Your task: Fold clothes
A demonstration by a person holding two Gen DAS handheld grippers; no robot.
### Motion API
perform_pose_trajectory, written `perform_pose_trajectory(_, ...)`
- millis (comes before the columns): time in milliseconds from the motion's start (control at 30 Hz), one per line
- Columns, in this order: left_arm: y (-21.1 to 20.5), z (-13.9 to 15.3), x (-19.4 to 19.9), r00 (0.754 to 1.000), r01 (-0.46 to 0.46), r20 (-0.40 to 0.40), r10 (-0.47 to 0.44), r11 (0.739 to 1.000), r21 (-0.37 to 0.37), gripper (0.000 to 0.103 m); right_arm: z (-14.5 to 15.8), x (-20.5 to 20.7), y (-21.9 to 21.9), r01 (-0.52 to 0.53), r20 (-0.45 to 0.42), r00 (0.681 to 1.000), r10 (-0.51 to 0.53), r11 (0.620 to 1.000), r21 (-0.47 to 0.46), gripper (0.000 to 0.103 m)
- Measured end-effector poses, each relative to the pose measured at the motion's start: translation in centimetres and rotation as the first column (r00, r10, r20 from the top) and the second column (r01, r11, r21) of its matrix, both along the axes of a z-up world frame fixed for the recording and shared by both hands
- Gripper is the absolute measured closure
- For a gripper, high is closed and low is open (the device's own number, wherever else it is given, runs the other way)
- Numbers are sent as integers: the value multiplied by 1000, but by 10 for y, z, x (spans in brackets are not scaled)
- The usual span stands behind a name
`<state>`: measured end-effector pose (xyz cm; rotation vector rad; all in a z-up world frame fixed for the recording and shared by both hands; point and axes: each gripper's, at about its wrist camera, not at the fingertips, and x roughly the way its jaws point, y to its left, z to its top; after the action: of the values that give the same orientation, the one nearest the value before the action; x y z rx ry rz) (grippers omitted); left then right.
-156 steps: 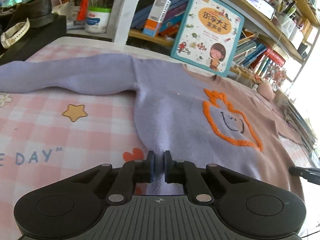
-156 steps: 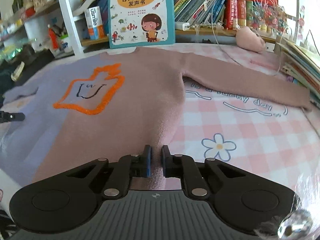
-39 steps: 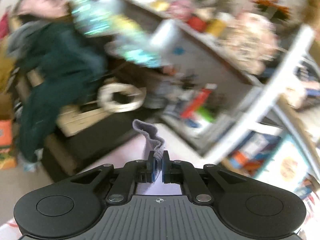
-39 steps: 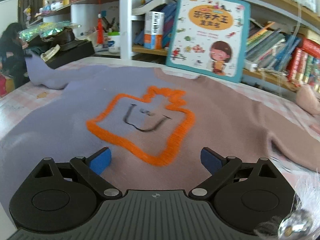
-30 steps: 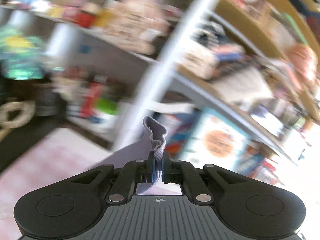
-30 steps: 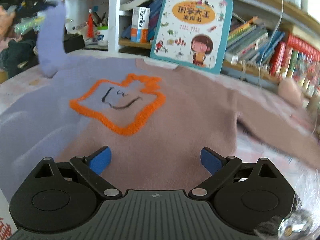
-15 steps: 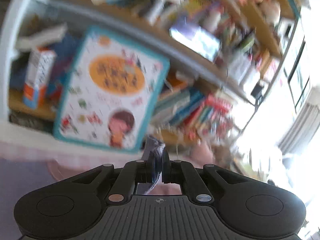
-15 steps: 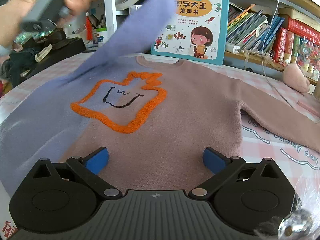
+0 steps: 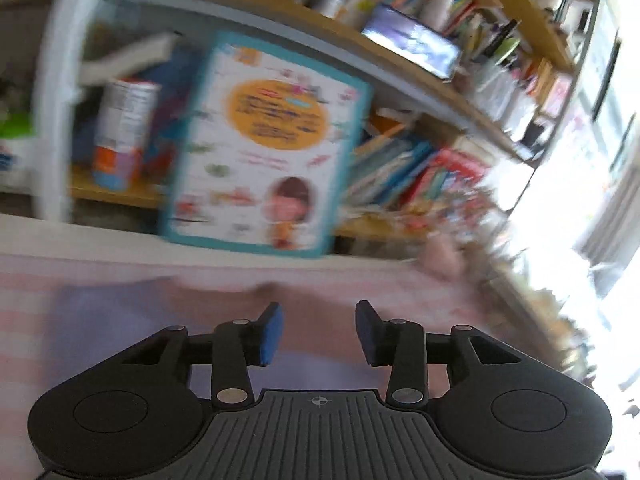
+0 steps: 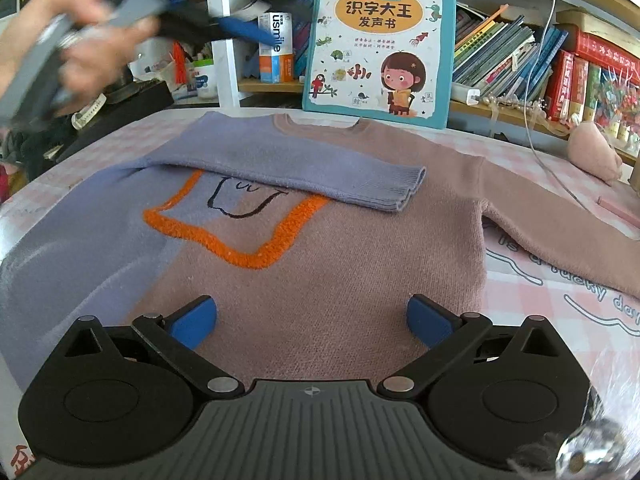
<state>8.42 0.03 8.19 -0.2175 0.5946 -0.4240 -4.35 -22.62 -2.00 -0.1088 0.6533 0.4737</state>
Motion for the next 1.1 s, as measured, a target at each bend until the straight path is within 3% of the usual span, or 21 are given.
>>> perform_pose_trajectory(100,36,-17,-20,995,-90,-33,94,991,101,64,0,0,-1,0,0,1000,0,1000,2,0)
perform_pose_trajectory(300,94,-56,-57,964,-214,-106,242,951,221,64,2,1,-9,20,-3,1000,-20,999,50,1)
perform_pose_trajectory(533,107,-81,-70,967,-194,-111,230,944,267,64,11,-3,-29,105,12,994,-107,989,100,4)
perform_pose_trajectory(667,113,-88,-67,970,-188,-107,219,953,239,65,21,-6,-53,216,18,975,-219,969,120,24)
perform_pose_trajectory(733,115,-90,-66,972,-186,-103,211,961,206,66,20,-5,-65,267,-13,963,-268,954,135,39)
perform_pose_trajectory(800,120,-90,-66,975,-174,-110,193,971,163,68,15,-3,-73,302,-58,953,-296,943,143,63)
perform_pose_trajectory(867,125,-91,-65,977,-158,-128,171,981,109,78,10,-1,-74,317,-85,948,-308,938,138,74)
perform_pose_trajectory(967,131,-94,-66,975,-164,-133,175,982,90,99,9,3,-64,302,-81,952,-294,946,116,82)
perform_pose_trajectory(1100,150,-95,-66,970,-199,-138,201,980,26,98,7,9,-52,280,-75,959,-274,956,87,92)
